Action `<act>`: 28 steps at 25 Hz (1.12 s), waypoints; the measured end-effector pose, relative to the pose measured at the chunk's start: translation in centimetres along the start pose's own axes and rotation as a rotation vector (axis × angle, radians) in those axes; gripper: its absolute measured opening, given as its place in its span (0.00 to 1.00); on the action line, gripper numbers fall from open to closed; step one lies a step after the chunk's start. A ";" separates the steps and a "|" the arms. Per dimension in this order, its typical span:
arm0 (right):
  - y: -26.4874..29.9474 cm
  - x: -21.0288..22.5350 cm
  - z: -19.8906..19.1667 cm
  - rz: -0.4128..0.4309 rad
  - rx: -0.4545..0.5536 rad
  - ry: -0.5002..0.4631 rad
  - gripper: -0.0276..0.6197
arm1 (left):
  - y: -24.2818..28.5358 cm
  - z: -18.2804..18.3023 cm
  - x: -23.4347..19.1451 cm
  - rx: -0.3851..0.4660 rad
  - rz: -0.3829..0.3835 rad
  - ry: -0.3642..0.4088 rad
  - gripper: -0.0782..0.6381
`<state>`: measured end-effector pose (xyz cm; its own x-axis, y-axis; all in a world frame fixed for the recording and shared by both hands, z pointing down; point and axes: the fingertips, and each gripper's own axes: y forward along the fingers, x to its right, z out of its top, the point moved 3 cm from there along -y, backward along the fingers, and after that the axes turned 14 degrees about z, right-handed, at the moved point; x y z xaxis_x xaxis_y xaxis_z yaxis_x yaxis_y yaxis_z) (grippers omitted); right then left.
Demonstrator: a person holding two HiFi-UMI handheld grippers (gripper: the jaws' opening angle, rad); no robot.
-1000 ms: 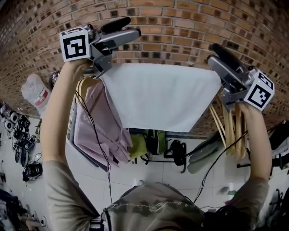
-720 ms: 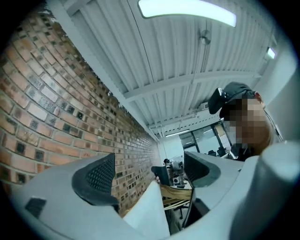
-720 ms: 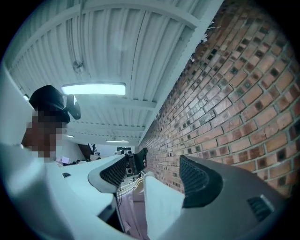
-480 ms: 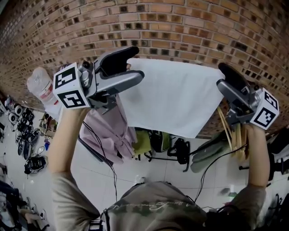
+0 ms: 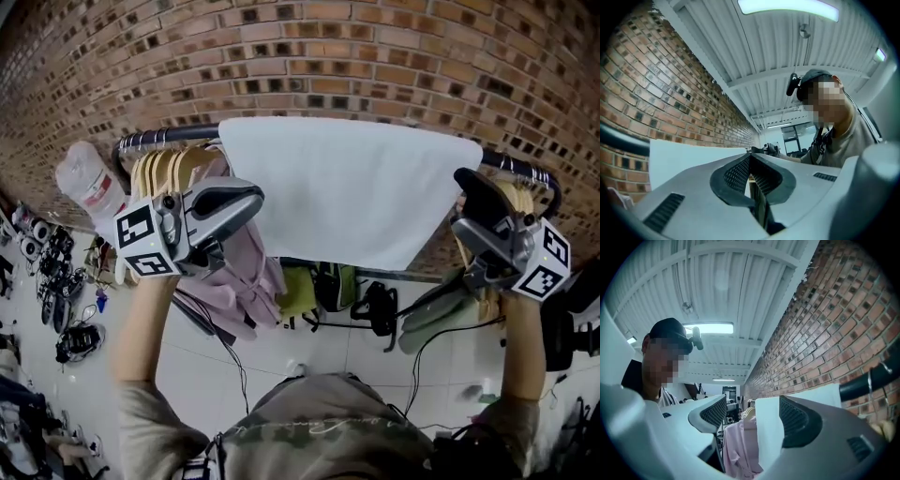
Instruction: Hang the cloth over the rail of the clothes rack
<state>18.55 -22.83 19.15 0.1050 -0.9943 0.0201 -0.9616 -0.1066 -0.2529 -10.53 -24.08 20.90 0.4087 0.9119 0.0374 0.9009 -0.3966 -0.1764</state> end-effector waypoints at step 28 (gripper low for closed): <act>-4.5 -0.6 -11.5 -0.310 -0.073 -0.059 0.06 | -6.1 -11.8 -3.1 -0.099 0.151 -0.166 0.12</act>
<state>19.89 -21.80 31.39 0.4083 -0.9124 0.0288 -0.8968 -0.4068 -0.1738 -15.57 -25.75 33.44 0.5172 0.8433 -0.1461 0.8449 -0.5303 -0.0700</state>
